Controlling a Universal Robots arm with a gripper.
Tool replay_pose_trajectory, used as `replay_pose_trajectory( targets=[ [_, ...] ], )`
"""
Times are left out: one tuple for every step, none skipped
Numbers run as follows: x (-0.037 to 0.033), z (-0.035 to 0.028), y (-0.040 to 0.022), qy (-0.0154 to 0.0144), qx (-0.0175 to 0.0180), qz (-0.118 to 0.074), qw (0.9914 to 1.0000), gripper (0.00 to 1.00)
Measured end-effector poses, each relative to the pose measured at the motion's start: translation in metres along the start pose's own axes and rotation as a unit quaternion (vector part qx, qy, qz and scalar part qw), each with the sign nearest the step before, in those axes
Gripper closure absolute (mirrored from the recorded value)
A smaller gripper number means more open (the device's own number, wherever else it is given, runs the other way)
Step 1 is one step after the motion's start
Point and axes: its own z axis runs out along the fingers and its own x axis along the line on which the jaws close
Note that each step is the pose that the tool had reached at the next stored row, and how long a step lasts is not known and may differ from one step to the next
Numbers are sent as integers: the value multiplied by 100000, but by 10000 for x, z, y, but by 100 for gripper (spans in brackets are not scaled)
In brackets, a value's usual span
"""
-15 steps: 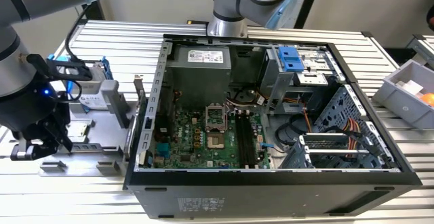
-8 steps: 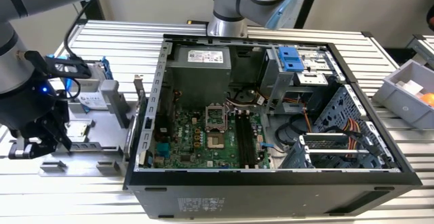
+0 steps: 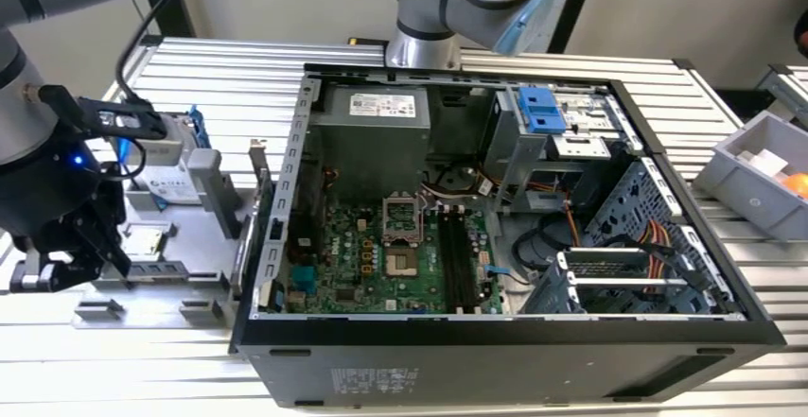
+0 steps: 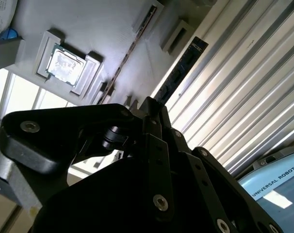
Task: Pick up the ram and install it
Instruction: 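Pick up the ram and move it above insertion slot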
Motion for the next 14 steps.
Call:
replay_pose_trajectory(
  targets=[
    [0, -8, 1, 3, -2, 5, 100000, 100],
    [-1, -16, 1, -1, -1, 9, 100000, 100],
    [-1, -26, 1, 1, 1, 8, 100000, 100],
    [-1, -34, 2, 2, -3, 7, 100000, 100],
    [-1, -41, 2, 0, 1, 8, 100000, 100],
    [-1, -49, 2, -1, -1, 6, 100000, 100],
    [-1, -57, 2, 0, 0, 0, 100000, 100],
    [-1, -64, 1, 1, -1, -16, 100000, 100],
    [-1, -69, 2, 0, 1, -25, 100000, 100],
    [-1, -72, 2, -11, 11, -33, 100000, 100],
    [-1, -76, 2, -6, 5, -44, 100000, 100],
    [-1, -80, 2, 0, 1, -55, 100000, 100],
    [-1, -83, 3, -3, 3, -69, 100000, 100],
    [-1, -92, 3, 14, -13, -92, 100000, 100]
  ],
)
